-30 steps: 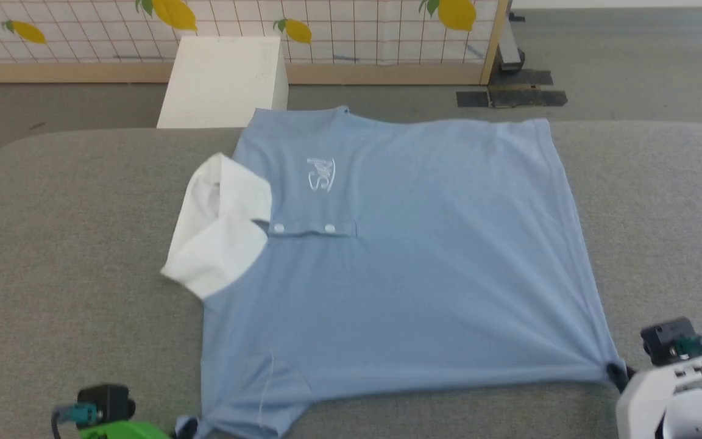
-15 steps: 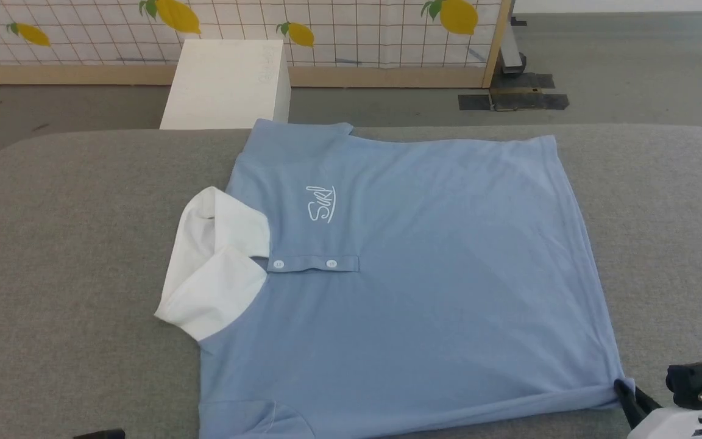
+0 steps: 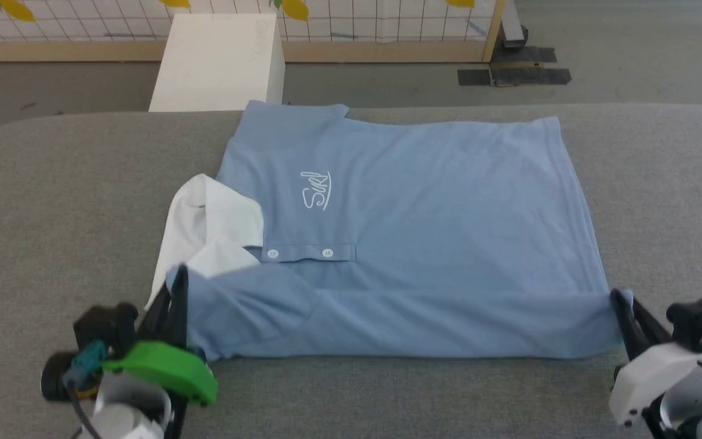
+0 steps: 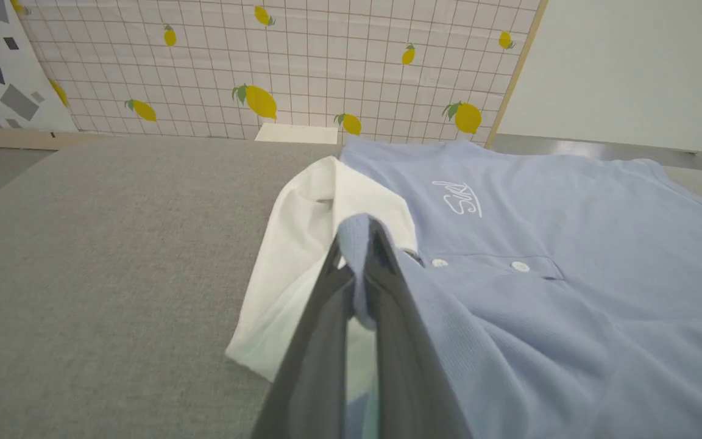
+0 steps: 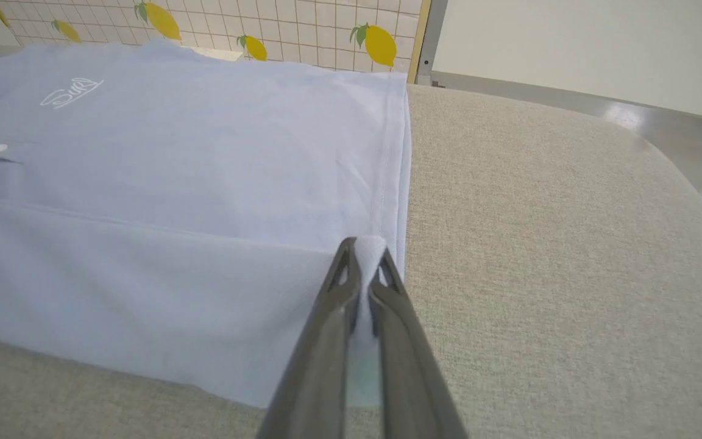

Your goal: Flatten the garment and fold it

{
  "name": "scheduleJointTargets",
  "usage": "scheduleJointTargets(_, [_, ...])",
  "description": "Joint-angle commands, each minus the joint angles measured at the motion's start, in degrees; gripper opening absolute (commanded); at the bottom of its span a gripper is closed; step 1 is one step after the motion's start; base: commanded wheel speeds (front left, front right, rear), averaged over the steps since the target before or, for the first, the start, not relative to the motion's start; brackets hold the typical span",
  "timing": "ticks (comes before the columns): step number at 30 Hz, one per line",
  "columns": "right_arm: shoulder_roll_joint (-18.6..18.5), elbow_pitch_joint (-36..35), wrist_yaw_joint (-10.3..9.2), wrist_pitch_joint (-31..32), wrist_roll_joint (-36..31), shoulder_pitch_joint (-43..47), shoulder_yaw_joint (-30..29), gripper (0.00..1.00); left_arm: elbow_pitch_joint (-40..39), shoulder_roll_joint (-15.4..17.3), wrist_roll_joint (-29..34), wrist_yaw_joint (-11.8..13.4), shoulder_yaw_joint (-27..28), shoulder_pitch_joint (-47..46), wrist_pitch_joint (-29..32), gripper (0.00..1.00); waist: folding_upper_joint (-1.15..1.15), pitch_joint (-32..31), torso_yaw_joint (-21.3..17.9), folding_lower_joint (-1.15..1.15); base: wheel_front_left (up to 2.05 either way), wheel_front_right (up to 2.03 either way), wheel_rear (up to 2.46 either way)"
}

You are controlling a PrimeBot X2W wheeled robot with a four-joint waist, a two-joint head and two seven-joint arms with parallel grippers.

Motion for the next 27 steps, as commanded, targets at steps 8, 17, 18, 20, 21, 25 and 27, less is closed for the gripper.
scheduleJointTargets(8, [-2.60,2.90,-0.11,4.39,-0.21,-10.67,2.21,0.00,7.99,1.47,0.46,-3.06,-0.15,-14.16,2.57,0.00,0.00,6.82,-1.44,0.01,0.00,0.00,0.00])
scheduleJointTargets(17, [-3.95,11.90,-0.11,12.76,3.42,-21.34,3.83,0.00,17.84,2.54,-1.19,-5.91,-1.98,-22.87,12.10,0.00,0.00,12.30,-1.68,0.01,0.00,0.00,0.00])
scheduleJointTargets(18, [-3.97,12.96,-0.11,14.33,4.03,-22.15,3.89,0.00,18.84,2.58,-1.74,-6.26,-2.16,-23.33,13.71,0.00,0.00,12.56,-1.65,0.01,0.00,0.00,0.00])
scheduleJointTargets(20, [-4.30,14.88,-0.11,17.79,5.25,-23.74,4.80,0.00,20.84,2.79,-2.80,-7.17,-2.87,-23.88,17.62,0.00,0.00,12.85,-1.59,0.01,0.00,0.00,0.00])
scheduleJointTargets(21, [-4.36,15.96,-0.11,20.02,6.18,-24.51,5.07,0.00,21.87,2.65,-3.95,-7.65,-3.12,-23.83,20.36,0.00,0.00,12.91,-1.53,0.01,0.00,0.00,0.00])
scheduleJointTargets(25, [-3.98,18.89,-0.11,27.93,9.37,-26.09,4.50,0.00,23.28,2.04,-8.06,-8.33,-3.11,-23.06,28.19,0.00,0.00,12.30,-1.21,0.01,0.00,0.00,0.00])
scheduleJointTargets(27, [-3.64,19.19,-0.11,30.30,9.92,-26.08,3.66,0.38,22.66,1.77,-8.86,-7.50,-2.41,-22.61,28.41,0.77,0.00,11.51,-0.93,0.01,0.00,0.00,0.00])
